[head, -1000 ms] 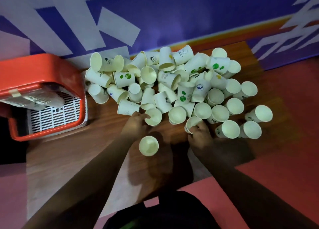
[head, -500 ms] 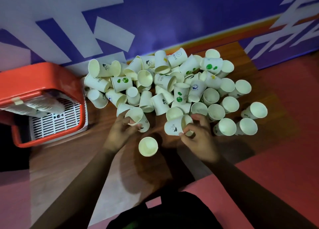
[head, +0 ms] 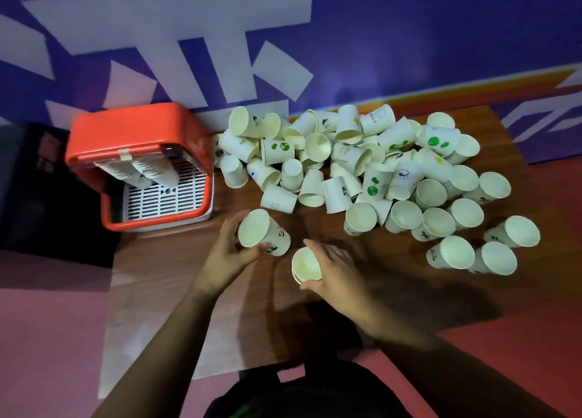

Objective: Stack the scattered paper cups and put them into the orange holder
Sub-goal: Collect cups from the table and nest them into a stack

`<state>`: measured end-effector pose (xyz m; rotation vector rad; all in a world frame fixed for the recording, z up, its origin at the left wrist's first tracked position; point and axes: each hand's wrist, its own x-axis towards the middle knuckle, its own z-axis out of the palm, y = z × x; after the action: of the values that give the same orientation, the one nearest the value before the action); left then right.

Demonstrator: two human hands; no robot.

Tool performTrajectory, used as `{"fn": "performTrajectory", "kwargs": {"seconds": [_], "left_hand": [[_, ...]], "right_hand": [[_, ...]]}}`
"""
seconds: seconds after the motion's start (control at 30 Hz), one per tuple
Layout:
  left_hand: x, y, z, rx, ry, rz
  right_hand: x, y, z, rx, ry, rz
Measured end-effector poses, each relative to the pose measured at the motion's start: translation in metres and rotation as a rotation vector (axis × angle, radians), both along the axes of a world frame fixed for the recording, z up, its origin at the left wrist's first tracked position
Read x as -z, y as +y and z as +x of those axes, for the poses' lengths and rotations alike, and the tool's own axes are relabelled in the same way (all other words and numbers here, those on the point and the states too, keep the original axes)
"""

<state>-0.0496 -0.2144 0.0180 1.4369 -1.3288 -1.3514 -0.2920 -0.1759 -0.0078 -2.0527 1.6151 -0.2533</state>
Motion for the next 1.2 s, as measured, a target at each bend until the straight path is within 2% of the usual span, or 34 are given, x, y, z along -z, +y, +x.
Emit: {"fn": "performTrajectory", "kwargs": {"seconds": [0.07,0.17,0.23,0.3,0.47,0.63,0.73,0.9,1.0,1.1,1.2], "left_hand": [[-0.002,0.003,-0.001,0.042,0.010,-0.001],[-0.002,0.009,-0.006,0.138,-0.013,-0.016],[0.000,0.013,-0.013,0.218,-0.046,-0.019],[0.002,0.015,-0.024,0.296,-0.063,-0.014],[0.011,0.014,-0.050,0.462,-0.164,-0.006],[0.032,0.012,-0.060,0.552,-0.477,-0.097],[0.045,0.016,-0.066,0.563,-0.591,-0.105],[0.065,0.026,-0.073,0.526,-0.548,-0.024],[0.070,0.029,-0.079,0.457,-0.533,-0.022],[0.070,0.026,-0.083,0.423,-0.508,-0.021],[0.065,0.016,-0.074,0.496,-0.439,0.069]], "right_hand": [[0.012,0.001,0.002,-0.051,0.063,0.052],[0.017,0.005,-0.003,-0.036,-0.023,0.090],[0.017,0.006,-0.014,0.069,-0.151,0.060],[0.016,0.004,-0.036,0.221,-0.197,-0.016],[0.017,-0.016,-0.083,0.441,-0.021,-0.142],[0.025,-0.039,-0.084,0.432,0.095,-0.104],[0.033,-0.049,-0.082,0.394,0.173,-0.067],[0.050,-0.060,-0.085,0.306,0.280,-0.062],[0.054,-0.062,-0.088,0.296,0.269,-0.080],[0.048,-0.058,-0.090,0.299,0.194,-0.114],[0.031,-0.046,-0.090,0.321,-0.001,-0.180]]}}
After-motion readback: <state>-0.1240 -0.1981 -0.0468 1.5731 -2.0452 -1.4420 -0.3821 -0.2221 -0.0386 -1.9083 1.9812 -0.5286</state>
